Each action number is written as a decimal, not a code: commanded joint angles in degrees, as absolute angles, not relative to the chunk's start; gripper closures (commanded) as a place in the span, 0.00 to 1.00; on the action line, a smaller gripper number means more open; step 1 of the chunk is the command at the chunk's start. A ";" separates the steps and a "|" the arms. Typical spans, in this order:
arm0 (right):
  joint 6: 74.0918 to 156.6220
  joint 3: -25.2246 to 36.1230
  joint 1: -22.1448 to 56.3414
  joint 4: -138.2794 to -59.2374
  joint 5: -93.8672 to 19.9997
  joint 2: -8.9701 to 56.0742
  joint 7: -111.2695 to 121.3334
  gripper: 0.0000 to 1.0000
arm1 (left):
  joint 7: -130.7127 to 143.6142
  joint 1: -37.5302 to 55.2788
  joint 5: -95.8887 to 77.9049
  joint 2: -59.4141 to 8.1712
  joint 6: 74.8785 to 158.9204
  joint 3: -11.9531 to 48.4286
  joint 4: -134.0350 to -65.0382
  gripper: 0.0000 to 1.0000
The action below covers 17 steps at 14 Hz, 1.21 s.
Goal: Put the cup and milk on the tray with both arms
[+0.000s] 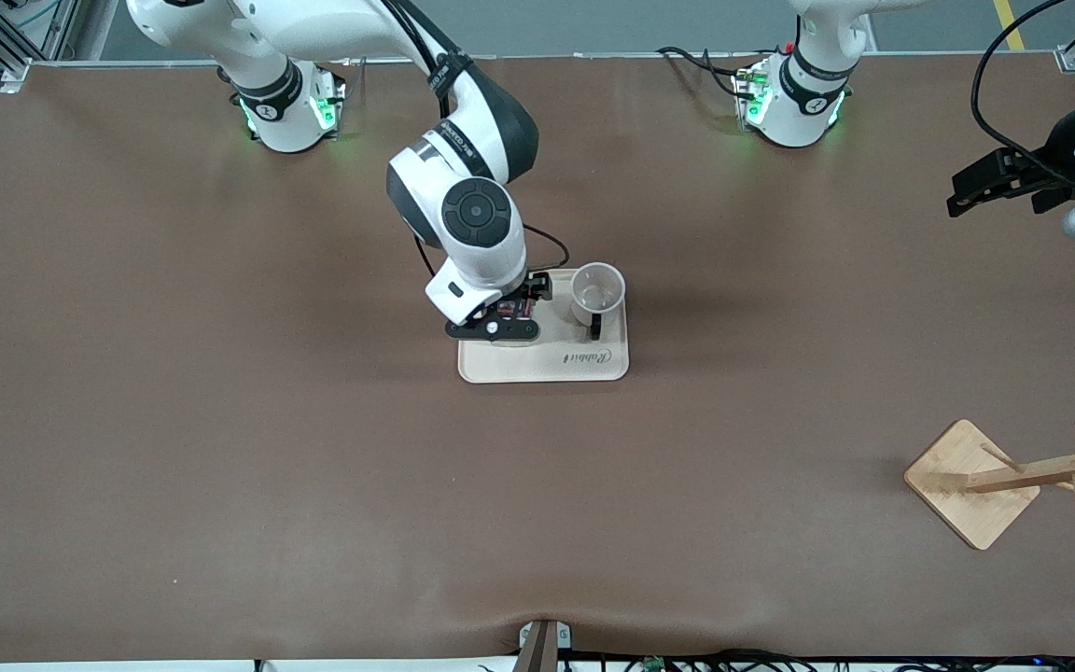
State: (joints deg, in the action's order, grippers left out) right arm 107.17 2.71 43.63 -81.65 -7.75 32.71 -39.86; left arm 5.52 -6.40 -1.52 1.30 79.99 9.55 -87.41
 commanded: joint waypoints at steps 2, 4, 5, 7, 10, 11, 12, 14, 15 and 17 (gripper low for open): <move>99.43 3.08 43.42 -76.31 -8.35 33.05 -39.90 0.00 | 5.36 -6.24 -0.36 2.99 81.21 10.02 -89.03 0.00; 94.16 3.08 42.37 -72.88 -8.09 32.96 -39.99 0.00 | 5.36 -6.15 0.44 3.78 81.21 10.81 -88.77 0.00; 92.48 3.51 42.36 -72.08 -8.00 32.09 -40.43 0.00 | 5.27 -6.15 0.53 4.04 81.12 10.81 -88.86 0.00; 91.23 6.93 41.49 -71.98 -8.52 28.49 -39.56 0.00 | 5.27 -6.15 0.53 4.92 80.25 11.25 -89.21 0.00; 83.52 7.91 38.76 -69.36 -8.18 25.85 -39.46 0.00 | 5.27 -6.24 0.53 5.27 79.10 11.86 -89.30 0.00; 80.80 8.00 37.45 -67.78 -8.00 25.67 -39.38 0.00 | 5.27 -6.15 0.53 5.36 78.93 11.95 -89.30 0.00; 78.51 7.82 35.79 -66.72 -8.17 25.66 -39.38 0.00 | 5.36 -6.15 0.53 5.45 78.84 11.95 -89.30 0.00; 75.16 8.00 34.19 -66.36 -7.83 22.79 -39.73 0.00 | 5.10 -6.33 0.44 6.32 78.58 11.87 -89.47 0.00; 75.32 8.52 32.97 -66.79 -8.00 21.28 -39.64 0.00 | 5.01 -6.42 0.53 6.15 78.66 11.78 -89.21 0.00; 75.58 8.87 31.38 -70.37 -7.56 17.51 -37.28 0.00 | 5.01 -6.33 0.53 5.36 79.10 11.78 -88.77 0.00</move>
